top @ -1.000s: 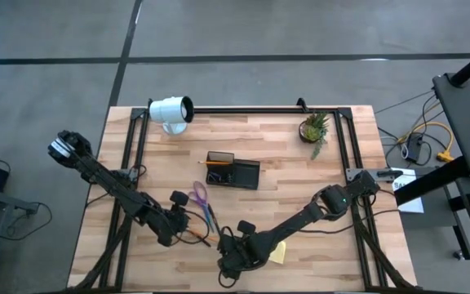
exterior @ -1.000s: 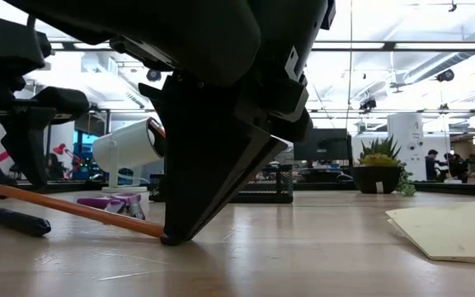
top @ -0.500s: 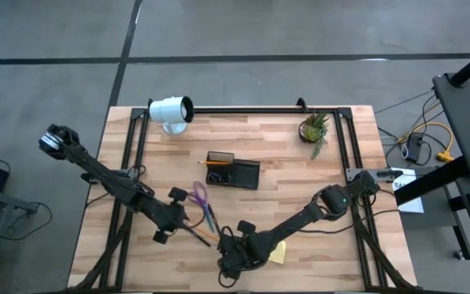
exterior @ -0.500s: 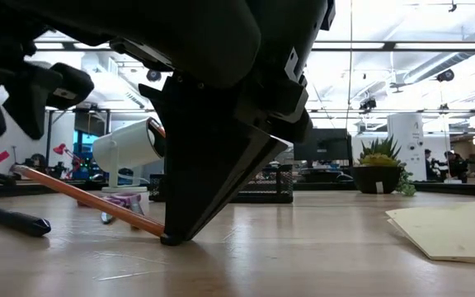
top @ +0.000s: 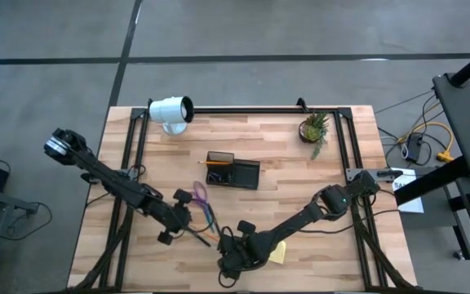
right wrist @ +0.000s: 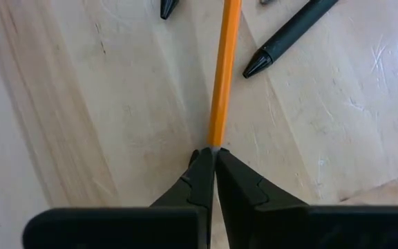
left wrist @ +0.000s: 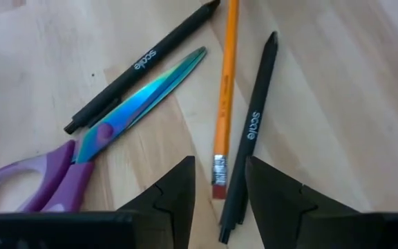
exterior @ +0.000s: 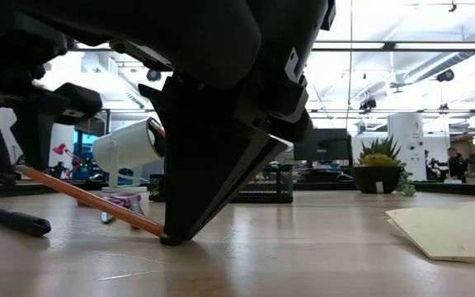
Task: Pick and place office supplies into organizer
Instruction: Put the top yellow pencil into the black desk organizer
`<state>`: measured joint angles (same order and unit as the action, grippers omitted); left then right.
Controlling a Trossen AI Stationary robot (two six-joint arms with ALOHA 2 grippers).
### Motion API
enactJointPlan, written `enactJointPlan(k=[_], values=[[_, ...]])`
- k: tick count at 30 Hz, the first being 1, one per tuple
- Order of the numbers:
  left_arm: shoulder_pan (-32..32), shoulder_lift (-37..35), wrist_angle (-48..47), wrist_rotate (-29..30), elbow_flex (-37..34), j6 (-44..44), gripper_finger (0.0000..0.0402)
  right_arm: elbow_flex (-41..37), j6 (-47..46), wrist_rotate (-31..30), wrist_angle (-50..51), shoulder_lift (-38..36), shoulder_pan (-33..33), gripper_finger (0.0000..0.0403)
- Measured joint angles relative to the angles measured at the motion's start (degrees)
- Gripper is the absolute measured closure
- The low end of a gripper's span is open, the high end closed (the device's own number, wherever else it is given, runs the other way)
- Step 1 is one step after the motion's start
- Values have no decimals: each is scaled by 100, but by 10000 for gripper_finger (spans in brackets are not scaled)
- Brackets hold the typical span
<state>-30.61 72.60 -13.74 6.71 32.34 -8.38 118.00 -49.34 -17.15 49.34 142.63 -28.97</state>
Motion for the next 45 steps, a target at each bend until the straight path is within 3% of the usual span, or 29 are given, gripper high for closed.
enactJointPlan(k=[4,11,17,23,28,35,40,45], values=[[30,13,-24,-50,0,33,311,4,21,0,0,0,0,394],[30,13,-27,-178,4,188,388,4,46,-2,-2,0,0,394],[30,-5,-82,-109,10,337,393,75,111,-2,49,13,0,394],[107,-71,-1169,279,511,878,399,496,297,-180,796,64,-77,394],[280,-230,-2491,1160,1330,1479,400,886,-57,-524,2064,48,-237,394],[1066,-462,-4509,2747,2764,2731,401,1125,-1783,-1140,3853,37,-560,394],[1957,-442,-5340,3594,3379,3597,401,1125,-2179,-1141,3976,37,-652,394],[2627,-442,-5427,3726,3606,4565,401,1112,-2266,-1275,3980,37,-662,394]])
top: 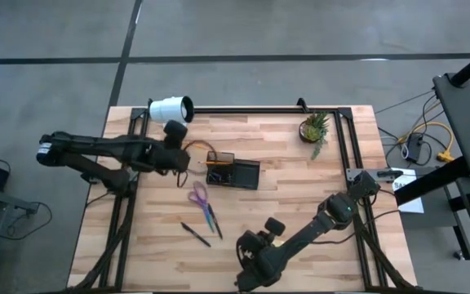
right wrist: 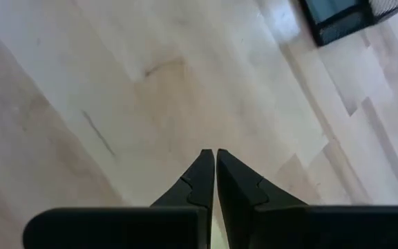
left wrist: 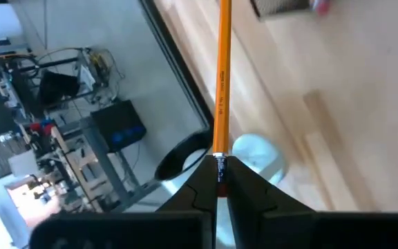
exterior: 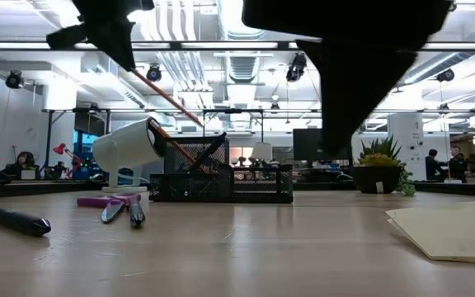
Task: Pick and place office supplies into organizer
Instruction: Put the top yellow pencil into the black desk organizer, then put the right black pen into the black desk organizer
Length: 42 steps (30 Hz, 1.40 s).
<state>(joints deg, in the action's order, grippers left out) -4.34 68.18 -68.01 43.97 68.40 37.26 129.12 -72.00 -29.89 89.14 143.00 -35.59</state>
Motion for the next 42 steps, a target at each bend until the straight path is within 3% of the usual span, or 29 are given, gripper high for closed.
enactJointPlan(k=[4,10,21,26,35,37,39,42], values=[[190,2,-33,-211,-49,557,401,0,41,-174,8,-4,5,394],[188,162,10,-463,-96,626,401,0,226,-250,39,-13,55,394],[199,1379,541,-445,-8,905,398,-3,395,-336,41,-15,250,394],[183,1580,665,-320,-11,812,355,-3,514,-336,29,-15,301,394],[88,1011,787,-643,13,81,263,-3,700,-460,-88,-18,385,394],[63,783,689,-655,11,-319,246,-3,904,-294,-318,-22,475,394],[-15,478,454,-795,11,-824,234,-3,1242,291,-716,-24,617,394],[-190,-28,134,-1855,-25,-1547,225,-118,1576,1329,-1657,-28,897,394]])
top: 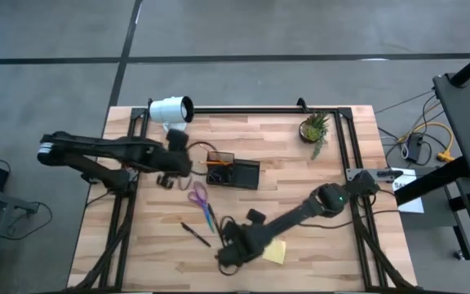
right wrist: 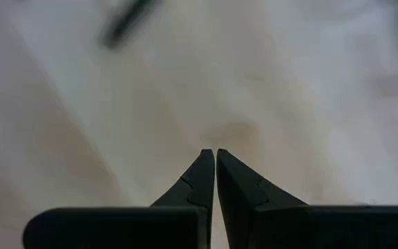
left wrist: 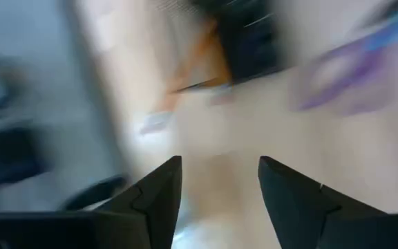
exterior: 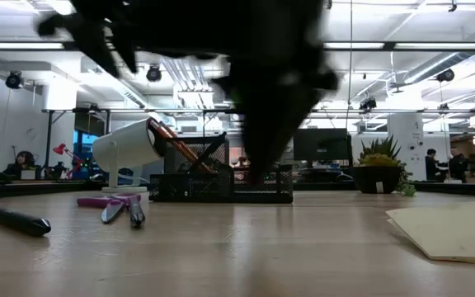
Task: Pick and place office supplies into organizer
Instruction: Put the right black pen into the black desk organizer
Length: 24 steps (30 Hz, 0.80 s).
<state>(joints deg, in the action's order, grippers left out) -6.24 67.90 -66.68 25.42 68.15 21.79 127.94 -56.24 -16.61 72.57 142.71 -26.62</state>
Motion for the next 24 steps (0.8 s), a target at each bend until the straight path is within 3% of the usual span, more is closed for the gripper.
enactJointPlan(k=[2,4,10,18,24], values=[[-153,-346,-91,-985,-100,-441,226,-77,-31,228,-537,0,150,394],[-363,-642,-57,-1493,-236,-932,232,-100,-51,232,-847,0,280,394],[-1143,-1325,300,-1764,-1005,-2239,275,-145,15,160,-957,-4,611,394],[-1621,-1812,1858,-2101,-2279,-3591,319,-109,207,1443,-1438,-4,648,394],[-1644,-2032,2884,-2207,-2893,-4118,323,22,153,1801,-1503,-2,561,371]])
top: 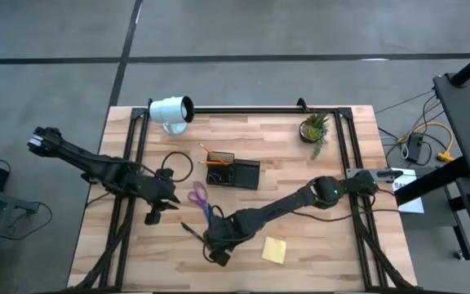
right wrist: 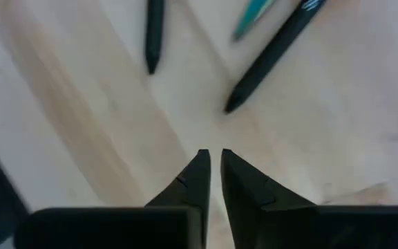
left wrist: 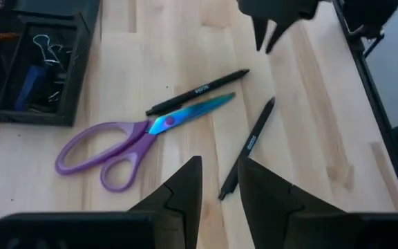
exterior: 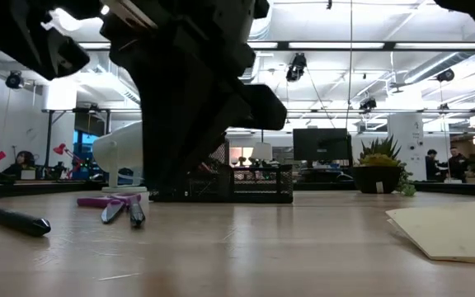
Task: Pick and place office supplies into organizer
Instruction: Put the right black pen into the black desk organizer
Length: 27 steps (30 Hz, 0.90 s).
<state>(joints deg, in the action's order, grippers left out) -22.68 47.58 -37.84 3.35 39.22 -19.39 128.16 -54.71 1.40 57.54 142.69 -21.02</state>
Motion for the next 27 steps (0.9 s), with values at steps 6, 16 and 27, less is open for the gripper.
enactJointPlan(k=[6,16,27], values=[[0,-108,338,3,-407,-274,323,-52,-219,-6,-397,4,68,322],[2,-268,422,6,-724,-228,323,-172,-390,-348,-549,245,191,270],[7,-451,443,169,-732,202,323,-142,-22,-1374,637,245,180,301]])
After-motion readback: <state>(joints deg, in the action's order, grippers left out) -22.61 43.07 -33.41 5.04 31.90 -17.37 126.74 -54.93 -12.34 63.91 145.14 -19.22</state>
